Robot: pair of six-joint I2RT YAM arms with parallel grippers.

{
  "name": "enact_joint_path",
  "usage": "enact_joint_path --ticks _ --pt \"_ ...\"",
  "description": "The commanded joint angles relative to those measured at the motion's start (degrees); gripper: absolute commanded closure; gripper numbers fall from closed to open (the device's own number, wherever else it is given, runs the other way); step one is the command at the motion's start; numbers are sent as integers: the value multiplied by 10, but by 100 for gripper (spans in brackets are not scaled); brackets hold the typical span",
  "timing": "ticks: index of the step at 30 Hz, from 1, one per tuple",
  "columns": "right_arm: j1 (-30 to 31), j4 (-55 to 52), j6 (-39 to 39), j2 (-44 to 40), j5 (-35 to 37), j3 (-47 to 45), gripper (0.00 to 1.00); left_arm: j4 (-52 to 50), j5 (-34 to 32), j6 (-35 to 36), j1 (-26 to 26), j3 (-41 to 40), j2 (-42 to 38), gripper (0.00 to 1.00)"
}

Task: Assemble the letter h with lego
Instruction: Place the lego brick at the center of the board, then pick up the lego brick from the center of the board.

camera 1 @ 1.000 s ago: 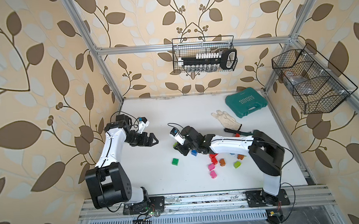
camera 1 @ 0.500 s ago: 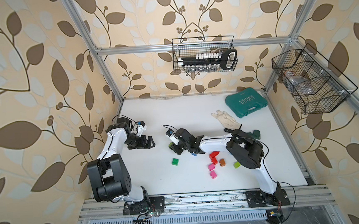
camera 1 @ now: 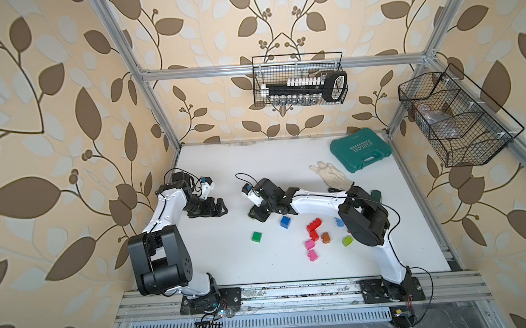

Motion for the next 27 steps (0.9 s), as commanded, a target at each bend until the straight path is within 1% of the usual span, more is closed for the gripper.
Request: enact_joint_path --ticks 1,5,8,11,13,16,23,27 --pt "-2 -81 29 38 -30 43 55 4 3 -8 3 -2 -6 1" --pt "-2 -104 36 64 -26 73 53 16 3 -12 3 -10 -8 1" --pt "-1 -107 43 81 -31 79 52 9 -4 -12 3 -6 -1 1" --pt "1 -112 42 94 -31 87 53 16 3 -15 3 -11 0 1" --pt "4 -112 39 98 -17 87 56 12 5 -19 3 -6 3 1" --pt "9 -110 36 97 -5 89 66 15 2 -22 3 -10 -5 1" --pt "22 -116 26 59 20 80 75 19 0 -25 3 -15 -9 1" --pt "34 -96 2 9 3 37 77 15 -1 -28 3 -10 -7 1"
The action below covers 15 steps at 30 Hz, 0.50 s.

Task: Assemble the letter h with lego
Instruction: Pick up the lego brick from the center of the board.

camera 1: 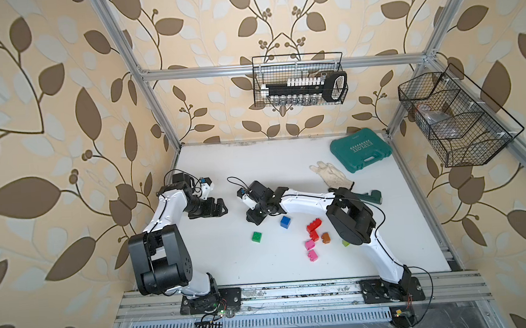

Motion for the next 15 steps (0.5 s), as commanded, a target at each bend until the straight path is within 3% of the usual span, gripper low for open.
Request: enact_joint_path --ticks 1,8,15 --pt "15 2 -27 -69 -11 -43 77 -4 -2 -7 3 -2 -10 1" --pt "25 17 -88 -161 -66 -129 77 -5 10 -9 4 -5 -5 2" --pt "26 3 -129 -159 -115 -152 77 -1 3 -8 3 -7 -3 1"
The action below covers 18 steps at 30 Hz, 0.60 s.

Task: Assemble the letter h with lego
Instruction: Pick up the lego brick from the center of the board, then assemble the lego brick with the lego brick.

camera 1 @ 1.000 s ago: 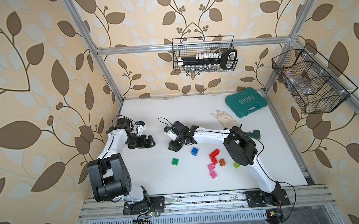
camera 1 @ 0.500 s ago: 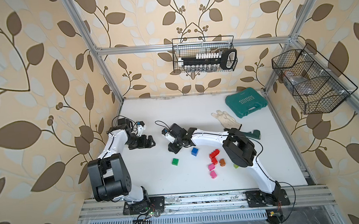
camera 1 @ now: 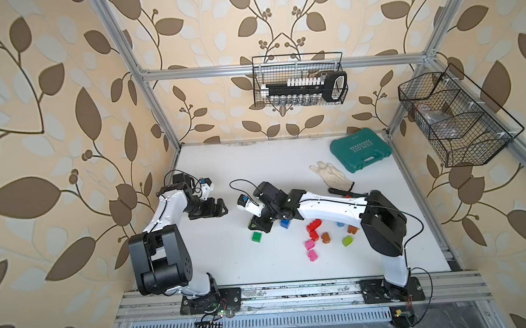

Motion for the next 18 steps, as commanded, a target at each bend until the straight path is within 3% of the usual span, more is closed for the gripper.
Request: enact_joint_path --ticks 1,18 --pt "0 -8 -29 15 -30 -17 77 -2 2 1 4 -4 -4 1" --pt "0 -36 -47 84 -27 12 77 -16 14 6 3 9 9 1"
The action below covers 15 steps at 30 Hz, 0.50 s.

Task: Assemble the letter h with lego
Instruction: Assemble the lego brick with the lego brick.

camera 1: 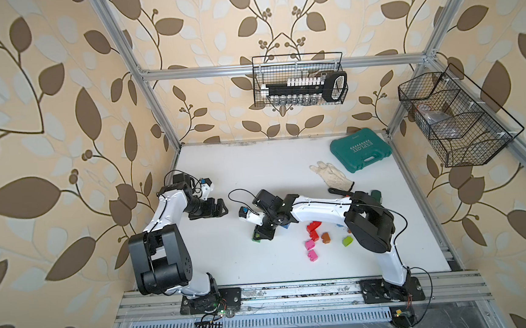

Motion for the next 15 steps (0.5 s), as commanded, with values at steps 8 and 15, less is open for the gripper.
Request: enact_joint_path --ticks 8,15 --pt "15 -86 -20 53 60 51 78 -7 7 8 3 3 -1 1" --pt "23 -183 -5 112 142 89 81 -3 2 7 4 0 -4 1"
